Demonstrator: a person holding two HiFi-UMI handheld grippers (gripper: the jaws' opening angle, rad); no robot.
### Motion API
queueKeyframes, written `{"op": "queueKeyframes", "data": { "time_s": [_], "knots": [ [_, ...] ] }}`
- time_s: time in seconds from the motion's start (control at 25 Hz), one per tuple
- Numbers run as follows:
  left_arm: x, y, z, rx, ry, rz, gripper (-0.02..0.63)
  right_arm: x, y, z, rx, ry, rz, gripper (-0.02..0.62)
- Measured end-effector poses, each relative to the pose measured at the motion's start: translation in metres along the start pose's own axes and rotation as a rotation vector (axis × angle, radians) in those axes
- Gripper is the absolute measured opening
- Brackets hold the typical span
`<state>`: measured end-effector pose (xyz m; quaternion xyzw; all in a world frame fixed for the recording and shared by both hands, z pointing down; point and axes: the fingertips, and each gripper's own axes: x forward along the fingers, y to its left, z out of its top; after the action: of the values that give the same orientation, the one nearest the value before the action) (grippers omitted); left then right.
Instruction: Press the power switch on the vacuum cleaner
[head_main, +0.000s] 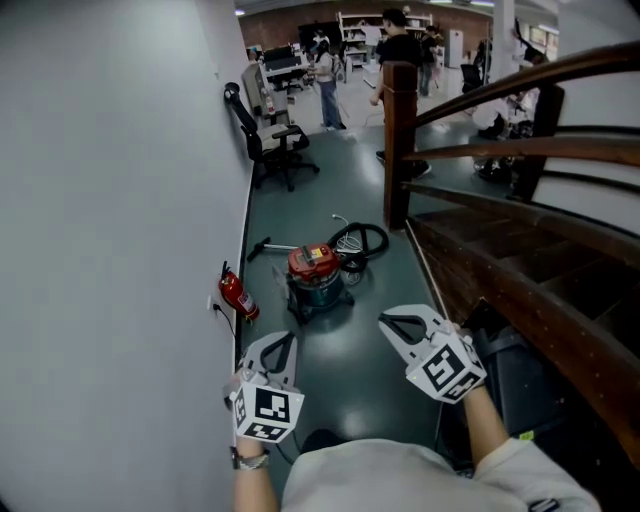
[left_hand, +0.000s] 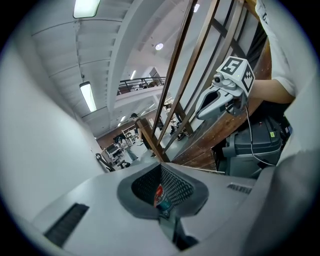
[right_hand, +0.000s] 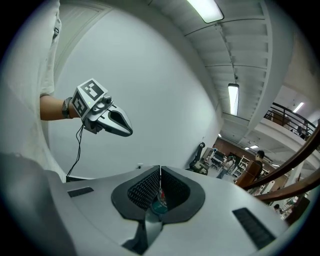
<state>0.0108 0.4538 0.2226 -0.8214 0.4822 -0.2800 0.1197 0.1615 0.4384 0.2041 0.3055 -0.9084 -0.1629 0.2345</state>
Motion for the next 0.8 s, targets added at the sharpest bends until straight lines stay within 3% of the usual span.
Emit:
{"op": "queueKeyframes", "data": {
  "time_s": [0.52, 0.8],
  "knots": [
    [0.028, -0.004, -0.002, -0.024, 0.018, -0.017, 0.0, 0.009, -0.022, -0.012, 0.012, -0.001, -0.004, 0.029],
    [0.061, 0.019, -0.018, -0.026, 0.027, -0.035, 0.0, 0.041, -0.041, -0.021, 0.028, 0.018, -0.024, 0.03]
  ]
}}
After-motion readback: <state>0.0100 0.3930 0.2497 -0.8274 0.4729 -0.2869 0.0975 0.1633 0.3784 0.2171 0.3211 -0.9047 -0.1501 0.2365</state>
